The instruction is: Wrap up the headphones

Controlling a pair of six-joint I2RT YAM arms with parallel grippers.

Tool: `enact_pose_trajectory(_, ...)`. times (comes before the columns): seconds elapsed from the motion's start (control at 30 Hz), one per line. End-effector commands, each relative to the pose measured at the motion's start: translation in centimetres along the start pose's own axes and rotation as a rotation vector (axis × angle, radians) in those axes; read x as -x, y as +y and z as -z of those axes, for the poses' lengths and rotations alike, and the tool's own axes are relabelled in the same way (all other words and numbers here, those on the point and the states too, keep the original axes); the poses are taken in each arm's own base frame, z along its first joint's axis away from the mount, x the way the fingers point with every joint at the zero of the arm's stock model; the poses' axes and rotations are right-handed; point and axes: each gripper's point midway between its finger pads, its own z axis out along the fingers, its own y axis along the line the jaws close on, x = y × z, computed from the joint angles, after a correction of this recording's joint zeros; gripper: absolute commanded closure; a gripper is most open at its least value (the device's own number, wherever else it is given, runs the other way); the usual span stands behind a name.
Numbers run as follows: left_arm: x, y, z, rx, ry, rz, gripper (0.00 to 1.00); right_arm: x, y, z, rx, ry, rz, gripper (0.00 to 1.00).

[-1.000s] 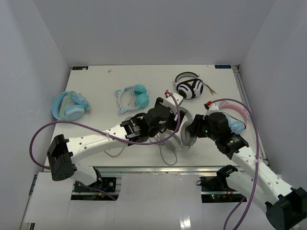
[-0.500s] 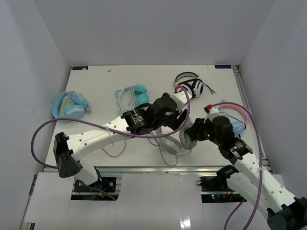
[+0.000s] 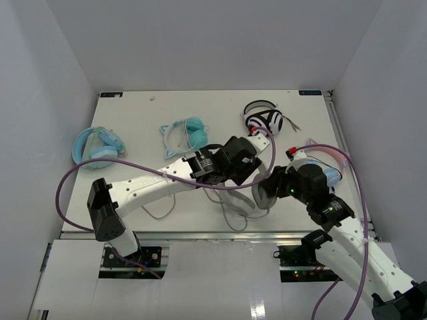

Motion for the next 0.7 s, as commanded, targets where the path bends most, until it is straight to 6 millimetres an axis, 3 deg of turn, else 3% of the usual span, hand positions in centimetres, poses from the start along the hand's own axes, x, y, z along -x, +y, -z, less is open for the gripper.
enact_pose_trajectory(0.0,0.1,0.6,0.0,0.040,0.017,-0.012,0.27,3.0,1.9,0.7,0.075,-0.108,0.013,0.92)
enact_pose_trajectory(0.13,-0.3,0.5,-0.7,0.052,0.035,-0.017,0.30,3.0,2.0,0.8,0.080,-0.108,0.016,0.92)
enact_pose_trajectory(0.27,0.0,1.5,-0.8,0.116,0.046,-0.014,0.27,2.9,1.8,0.7,0.075,-0.101,0.023,0.92)
enact_pose_trajectory(0.4,0.0,1.2,-1.1,0.107,0.055,-0.023,0.32,2.9,1.8,0.8,0.071,-0.104,0.020,0.92)
enact_pose_trajectory(0.67,-0.8,0.3,-1.8,0.073,0.080,-0.034,0.62,3.0,2.1,0.9,0.087,-0.104,0.019,0.92)
